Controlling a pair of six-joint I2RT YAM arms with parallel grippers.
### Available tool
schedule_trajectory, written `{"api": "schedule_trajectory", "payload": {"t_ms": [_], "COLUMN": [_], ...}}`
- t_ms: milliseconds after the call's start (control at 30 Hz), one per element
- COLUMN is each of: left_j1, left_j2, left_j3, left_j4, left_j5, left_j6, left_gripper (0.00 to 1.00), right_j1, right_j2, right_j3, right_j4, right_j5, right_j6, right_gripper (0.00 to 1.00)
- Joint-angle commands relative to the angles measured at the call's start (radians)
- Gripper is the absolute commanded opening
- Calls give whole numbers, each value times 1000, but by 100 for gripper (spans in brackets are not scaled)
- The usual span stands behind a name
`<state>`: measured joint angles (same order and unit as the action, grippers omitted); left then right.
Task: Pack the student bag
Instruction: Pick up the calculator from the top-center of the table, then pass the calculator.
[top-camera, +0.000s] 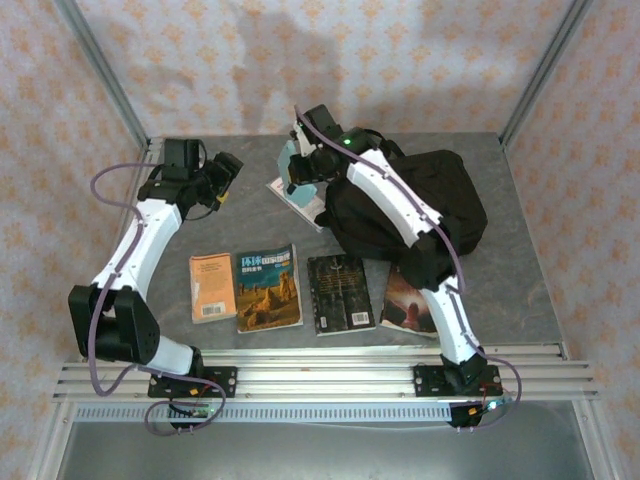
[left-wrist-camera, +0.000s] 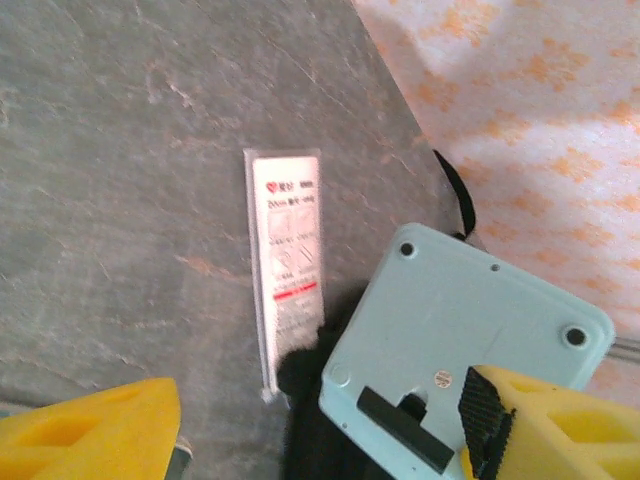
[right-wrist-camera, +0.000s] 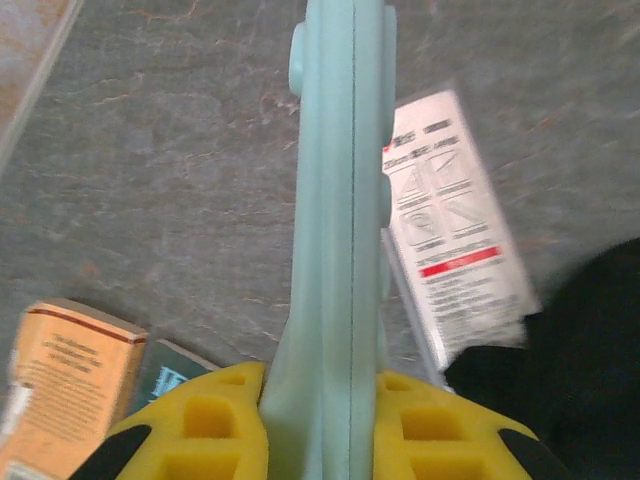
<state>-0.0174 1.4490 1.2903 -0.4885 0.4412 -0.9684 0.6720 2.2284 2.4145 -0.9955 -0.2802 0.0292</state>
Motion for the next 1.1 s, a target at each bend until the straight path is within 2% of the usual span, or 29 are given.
{"api": "schedule_trajectory", "payload": {"t_ms": [0, 100, 200, 267, 333, 467, 633, 733, 867, 1067], "left_j1": [4, 4, 3, 2, -1, -3, -36, -70, -113, -144], "left_j2": [1, -32, -88, -121, -139, -157, -185, -189, -180, -172], "left_j3": [13, 6, -16, -42, -62, -105, -155, -160, -171, -146], "left_j4": [-102, -112, -106, -86, -79, -64, 17, 62, 112, 21], "left_j5": [115, 162, 173, 192, 212, 256, 314, 353, 409, 367], "left_j6": [-43, -71, -75, -81, -78, -64, -20, 54, 111, 246], "left_gripper": [78, 78, 80, 81, 81, 81, 82, 83, 84, 83], "right_j1": [68, 111, 162, 204, 242, 310, 375, 400, 423, 439], "right_j2": [-107, -168, -238, -289, -354, -466, -523, -540, -566, -604], "right_j3": [-80, -174, -313, -463, -652, -992, -1262, -1381, -1476, -1531], "right_j4": [21, 85, 210, 391, 654, 1166, 1566, 1785, 1930, 2064], "right_j5": [316, 510, 731, 931, 1036, 1091, 1066, 1043, 993, 950], "right_j6": [-188, -281, -441, -631, -845, -1201, -1487, -1618, -1689, -1760], "right_gripper": [13, 14, 15, 14, 14, 14, 14, 14, 15, 15]}}
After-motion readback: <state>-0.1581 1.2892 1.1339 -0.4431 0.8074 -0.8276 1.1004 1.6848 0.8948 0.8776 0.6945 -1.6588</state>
